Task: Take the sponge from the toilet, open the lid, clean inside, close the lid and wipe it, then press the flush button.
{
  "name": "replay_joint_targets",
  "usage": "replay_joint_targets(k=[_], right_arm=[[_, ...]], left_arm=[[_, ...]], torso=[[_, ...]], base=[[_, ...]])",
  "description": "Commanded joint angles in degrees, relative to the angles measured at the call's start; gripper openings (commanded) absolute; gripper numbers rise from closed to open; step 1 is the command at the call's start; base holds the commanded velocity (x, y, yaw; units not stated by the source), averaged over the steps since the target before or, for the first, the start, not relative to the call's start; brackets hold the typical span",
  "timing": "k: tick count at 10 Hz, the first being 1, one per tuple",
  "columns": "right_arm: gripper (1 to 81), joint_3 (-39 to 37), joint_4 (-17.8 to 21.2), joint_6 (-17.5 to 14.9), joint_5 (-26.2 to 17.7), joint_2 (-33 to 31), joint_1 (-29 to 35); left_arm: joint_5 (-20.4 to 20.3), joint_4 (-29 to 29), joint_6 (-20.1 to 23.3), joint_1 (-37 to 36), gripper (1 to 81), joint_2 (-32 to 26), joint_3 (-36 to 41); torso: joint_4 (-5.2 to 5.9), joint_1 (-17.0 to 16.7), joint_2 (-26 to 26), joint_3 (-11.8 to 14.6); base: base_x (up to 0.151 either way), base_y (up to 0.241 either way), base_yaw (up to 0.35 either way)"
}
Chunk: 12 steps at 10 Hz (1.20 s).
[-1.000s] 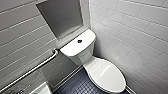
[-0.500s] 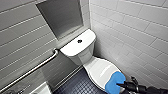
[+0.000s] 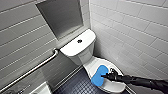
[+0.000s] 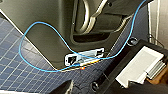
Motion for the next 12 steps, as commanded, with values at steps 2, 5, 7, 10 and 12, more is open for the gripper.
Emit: replay_joint_targets(k=[2, 5, 7, 10, 12], right_arm=[[1.0, -13.9, -0.6, 1.2, -3.7, 14.2, 7.5], [1.0, -23.4, -1.2, 2.0, 0.9, 19.4, 3.5], [1.0, -28.8, -1.2, 2.1, 1.4, 21.1, 1.2], [1.0, -22.0, -1.2, 2.2, 3.6, 14.4, -3.0], [1.0, -15.6, -0.8, 2.3, 5.8, 6.9, -5.7]], left_arm=[[6.2, -0.7, 0.5, 1.6, 81.1, -1.0, 0.3], [6.0, -0.7, 0.5, 1.7, 81.1, -0.2, 0.3], [6.0, -0.7, 0.5, 2.0, 81.1, -0.2, 0.1], [6.0, -0.7, 0.5, 2.3, 81.1, -0.5, 0.3], [6.0, -0.4, 0.5, 2.3, 81.1, -0.4, 0.3]], torso=[[0.0, 0.0, 0.0, 0.0], [0.0, 0.0, 0.0, 0.0], [0.0, 0.0, 0.0, 0.0], [0.0, 0.0, 0.0, 0.0], [0.0, 0.0, 0.0, 0.0]], base=[[0.0, 0.0, 0.0], [0.0, 0.0, 0.0], [0.0, 0.0, 0.0], [0.0, 0.0, 0.0], [0.0, 0.0, 0.0]])
